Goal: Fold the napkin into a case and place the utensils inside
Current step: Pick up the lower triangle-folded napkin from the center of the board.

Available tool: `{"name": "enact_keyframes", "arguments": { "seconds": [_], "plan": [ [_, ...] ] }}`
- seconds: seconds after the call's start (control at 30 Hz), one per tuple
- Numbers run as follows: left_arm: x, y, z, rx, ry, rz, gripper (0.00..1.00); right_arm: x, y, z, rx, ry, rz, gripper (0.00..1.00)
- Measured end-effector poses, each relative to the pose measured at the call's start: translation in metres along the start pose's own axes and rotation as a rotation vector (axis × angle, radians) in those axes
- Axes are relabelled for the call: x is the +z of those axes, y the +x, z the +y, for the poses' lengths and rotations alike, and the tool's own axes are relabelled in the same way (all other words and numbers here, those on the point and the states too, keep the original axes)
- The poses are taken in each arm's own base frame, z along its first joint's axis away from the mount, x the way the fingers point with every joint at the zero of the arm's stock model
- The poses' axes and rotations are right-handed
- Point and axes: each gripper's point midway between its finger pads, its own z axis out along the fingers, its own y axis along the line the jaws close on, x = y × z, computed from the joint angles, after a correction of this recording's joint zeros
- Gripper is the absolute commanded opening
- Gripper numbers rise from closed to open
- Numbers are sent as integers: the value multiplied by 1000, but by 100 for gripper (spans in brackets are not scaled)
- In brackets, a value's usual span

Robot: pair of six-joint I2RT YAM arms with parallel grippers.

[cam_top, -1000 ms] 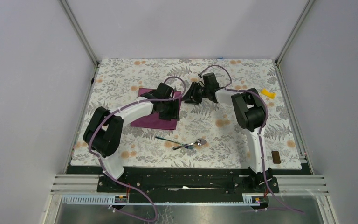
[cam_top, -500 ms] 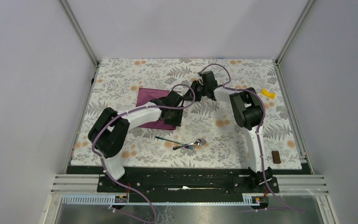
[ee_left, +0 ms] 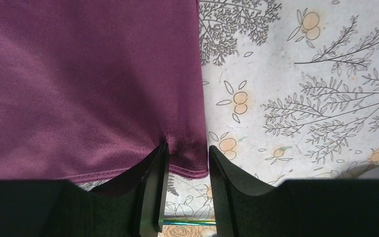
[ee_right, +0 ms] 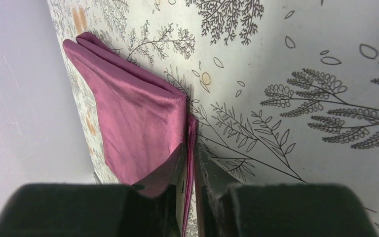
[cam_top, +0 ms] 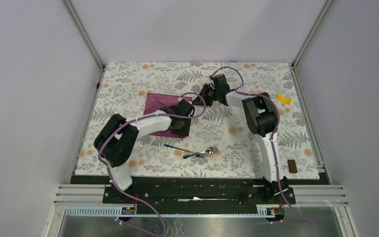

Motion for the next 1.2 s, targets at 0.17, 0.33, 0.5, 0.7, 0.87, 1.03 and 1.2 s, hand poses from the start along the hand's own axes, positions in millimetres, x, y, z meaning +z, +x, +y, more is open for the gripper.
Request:
{"name": "enact_keyframes", "arguments": {
  "seconds": [0.17, 0.33, 0.5, 0.7, 0.87, 1.03, 1.2],
  "plan": [
    [2, 4, 2, -4, -9, 5, 27, 2, -1, 0, 3, -1, -1, 11],
    [3, 5, 3, -7, -16, -2, 18, 5, -3, -1, 11, -1, -2, 1],
    [3, 4, 3, -8, -15, -14, 16, 7, -6, 0, 15, -3, -7, 0],
    [3, 5, 3, -12, -13, -20, 14, 13, -14, 3, 13, -6, -15, 0],
    [3, 5, 2, -10, -13, -22, 16, 15, -17, 3, 13, -2, -11, 0],
    [4, 4, 0, -10, -5, -16, 17, 18, -22, 5, -14, 13, 1, 5],
    [15, -15, -22, -21, 49, -19, 19, 11, -33, -1, -51, 79, 8, 21]
  ]
}}
